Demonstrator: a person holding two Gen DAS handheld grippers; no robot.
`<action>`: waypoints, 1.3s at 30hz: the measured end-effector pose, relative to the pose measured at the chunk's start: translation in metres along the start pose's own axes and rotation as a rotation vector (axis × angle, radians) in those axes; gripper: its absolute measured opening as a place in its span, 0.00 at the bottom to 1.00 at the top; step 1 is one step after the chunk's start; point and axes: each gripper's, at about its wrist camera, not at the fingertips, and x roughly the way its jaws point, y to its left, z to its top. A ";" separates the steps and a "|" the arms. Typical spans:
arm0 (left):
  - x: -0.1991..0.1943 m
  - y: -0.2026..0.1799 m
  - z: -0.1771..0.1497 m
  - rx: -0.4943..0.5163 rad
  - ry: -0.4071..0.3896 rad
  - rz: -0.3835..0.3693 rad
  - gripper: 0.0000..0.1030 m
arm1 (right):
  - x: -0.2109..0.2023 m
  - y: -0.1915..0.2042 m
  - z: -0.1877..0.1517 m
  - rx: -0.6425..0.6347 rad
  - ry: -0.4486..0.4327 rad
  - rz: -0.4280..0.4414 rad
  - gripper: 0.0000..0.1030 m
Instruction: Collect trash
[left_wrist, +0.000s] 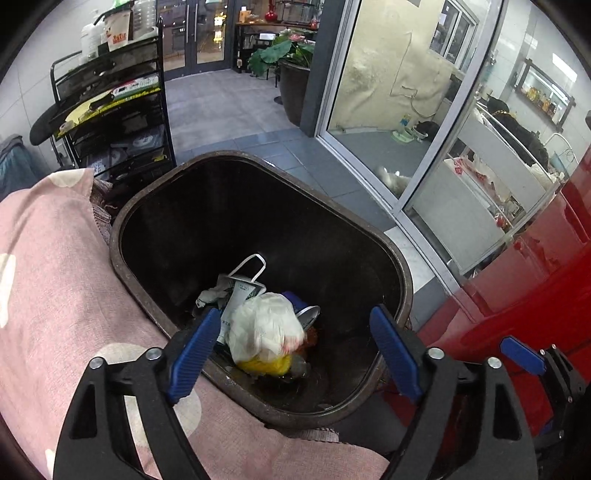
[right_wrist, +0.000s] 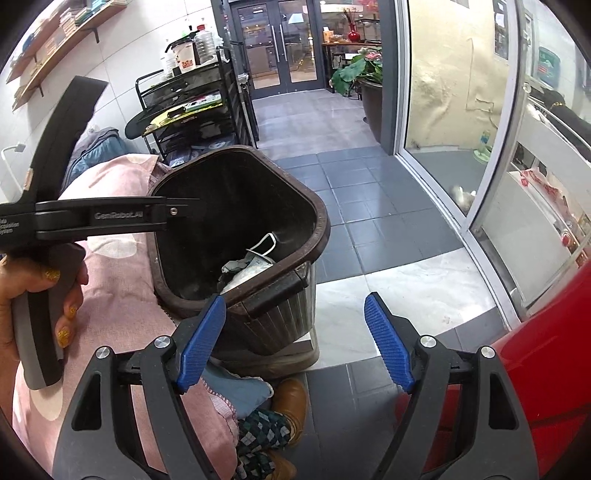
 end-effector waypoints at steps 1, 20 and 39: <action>-0.003 0.000 -0.002 -0.002 -0.007 0.002 0.82 | 0.000 -0.001 -0.001 0.001 -0.001 -0.003 0.75; -0.121 0.018 -0.059 -0.045 -0.318 0.088 0.94 | -0.021 0.023 -0.003 0.004 -0.104 0.028 0.89; -0.225 0.076 -0.161 -0.297 -0.521 0.396 0.94 | -0.095 0.140 -0.024 -0.224 -0.310 0.155 0.94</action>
